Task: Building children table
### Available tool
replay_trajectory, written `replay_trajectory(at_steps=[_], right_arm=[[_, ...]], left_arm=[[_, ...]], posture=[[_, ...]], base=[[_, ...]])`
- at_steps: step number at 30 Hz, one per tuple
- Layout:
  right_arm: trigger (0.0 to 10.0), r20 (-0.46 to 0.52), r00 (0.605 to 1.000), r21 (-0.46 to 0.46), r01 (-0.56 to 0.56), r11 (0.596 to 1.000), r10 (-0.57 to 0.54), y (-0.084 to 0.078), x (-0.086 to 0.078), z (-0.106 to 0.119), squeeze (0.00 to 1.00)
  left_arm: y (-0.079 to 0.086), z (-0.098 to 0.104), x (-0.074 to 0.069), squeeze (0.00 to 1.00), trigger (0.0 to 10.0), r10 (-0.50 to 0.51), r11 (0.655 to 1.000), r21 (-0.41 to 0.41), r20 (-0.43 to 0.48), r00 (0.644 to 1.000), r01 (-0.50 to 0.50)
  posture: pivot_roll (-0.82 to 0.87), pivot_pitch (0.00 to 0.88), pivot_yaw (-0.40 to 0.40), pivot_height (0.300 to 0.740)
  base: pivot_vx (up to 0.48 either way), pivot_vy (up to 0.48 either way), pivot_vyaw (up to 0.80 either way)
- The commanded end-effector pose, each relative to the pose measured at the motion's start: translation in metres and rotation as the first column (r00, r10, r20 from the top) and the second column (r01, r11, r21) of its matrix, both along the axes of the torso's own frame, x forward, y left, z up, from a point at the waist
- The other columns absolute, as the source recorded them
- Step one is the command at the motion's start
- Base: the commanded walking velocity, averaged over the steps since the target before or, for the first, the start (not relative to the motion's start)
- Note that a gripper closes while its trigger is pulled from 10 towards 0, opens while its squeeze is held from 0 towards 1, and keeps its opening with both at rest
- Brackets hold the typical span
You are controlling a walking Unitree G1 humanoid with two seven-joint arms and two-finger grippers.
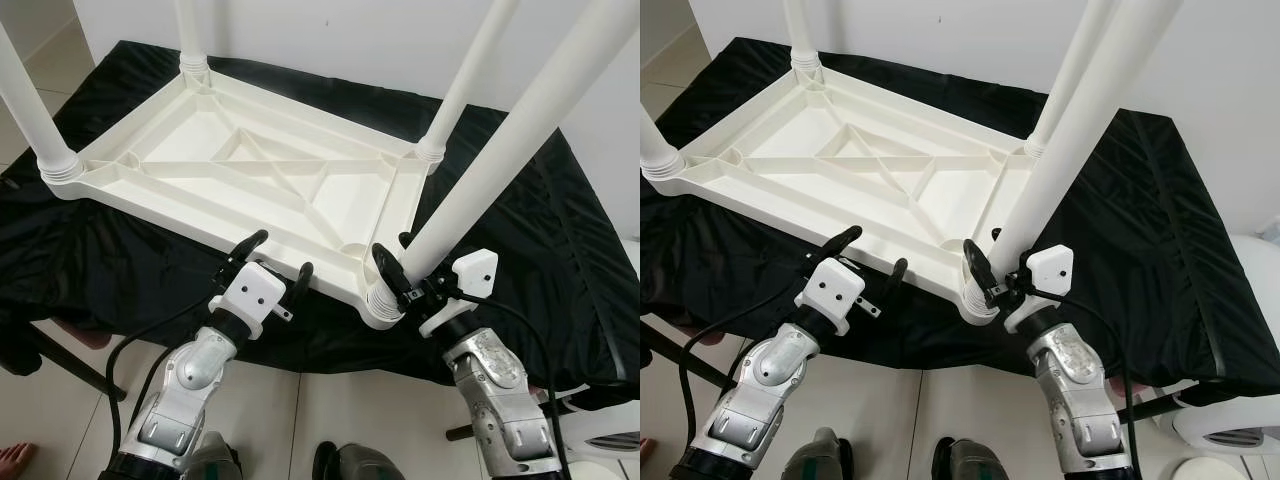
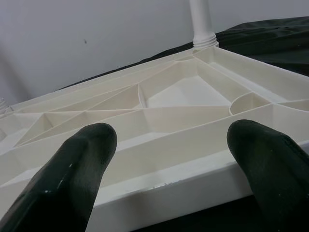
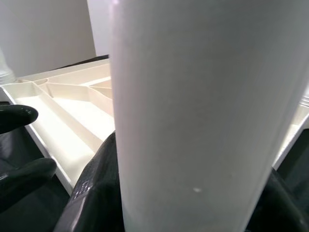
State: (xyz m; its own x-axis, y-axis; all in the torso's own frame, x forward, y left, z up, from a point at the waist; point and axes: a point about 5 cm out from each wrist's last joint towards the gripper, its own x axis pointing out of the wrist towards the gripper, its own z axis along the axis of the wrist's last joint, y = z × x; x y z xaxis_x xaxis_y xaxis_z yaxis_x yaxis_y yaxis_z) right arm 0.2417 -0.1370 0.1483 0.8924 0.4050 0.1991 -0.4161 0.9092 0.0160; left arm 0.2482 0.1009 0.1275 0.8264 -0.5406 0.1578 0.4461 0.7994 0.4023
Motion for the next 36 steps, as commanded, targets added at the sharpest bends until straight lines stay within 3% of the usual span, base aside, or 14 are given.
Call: replay_trajectory(at_steps=[1, 24, 31, 36], right_arm=[[10.0, -0.090, 0.994, -0.039, 0.054, 0.998, -0.057, -0.008, 0.000, -0.018, 0.00], [10.0, -0.097, 0.968, -0.071, 0.224, 0.972, -0.230, -0.007, 0.009, -0.020, 0.00], [10.0, -0.085, 0.921, -0.075, 0.376, 0.924, -0.381, -0.025, 0.023, -0.022, 0.00], [10.0, -0.085, 0.904, -0.069, 0.414, 0.907, -0.419, -0.029, 0.029, -0.023, 0.00]], left_arm=[[-0.001, -0.002, -0.002, 0.00, 10.0, -0.009, 1.000, 0.013, -0.014, 1.000, 0.009], [-0.001, -0.002, -0.007, 0.00, 10.0, -0.009, 1.000, 0.008, -0.021, 1.000, 0.009], [-0.001, -0.001, -0.005, 0.00, 10.0, -0.007, 1.000, 0.007, -0.018, 1.000, 0.007], [-0.001, 0.000, -0.005, 0.00, 10.0, -0.010, 1.000, 0.007, -0.017, 1.000, 0.010]], posture=[[0.04, 0.099, -0.078, 0.740], [0.05, 0.110, -0.089, 0.740], [0.05, 0.102, -0.089, 0.740], [0.05, 0.101, -0.089, 0.740]], base=[[0.000, 0.000, 0.00], [0.000, 0.000, 0.00], [0.000, 0.000, 0.00], [0.000, 0.000, 0.00]])
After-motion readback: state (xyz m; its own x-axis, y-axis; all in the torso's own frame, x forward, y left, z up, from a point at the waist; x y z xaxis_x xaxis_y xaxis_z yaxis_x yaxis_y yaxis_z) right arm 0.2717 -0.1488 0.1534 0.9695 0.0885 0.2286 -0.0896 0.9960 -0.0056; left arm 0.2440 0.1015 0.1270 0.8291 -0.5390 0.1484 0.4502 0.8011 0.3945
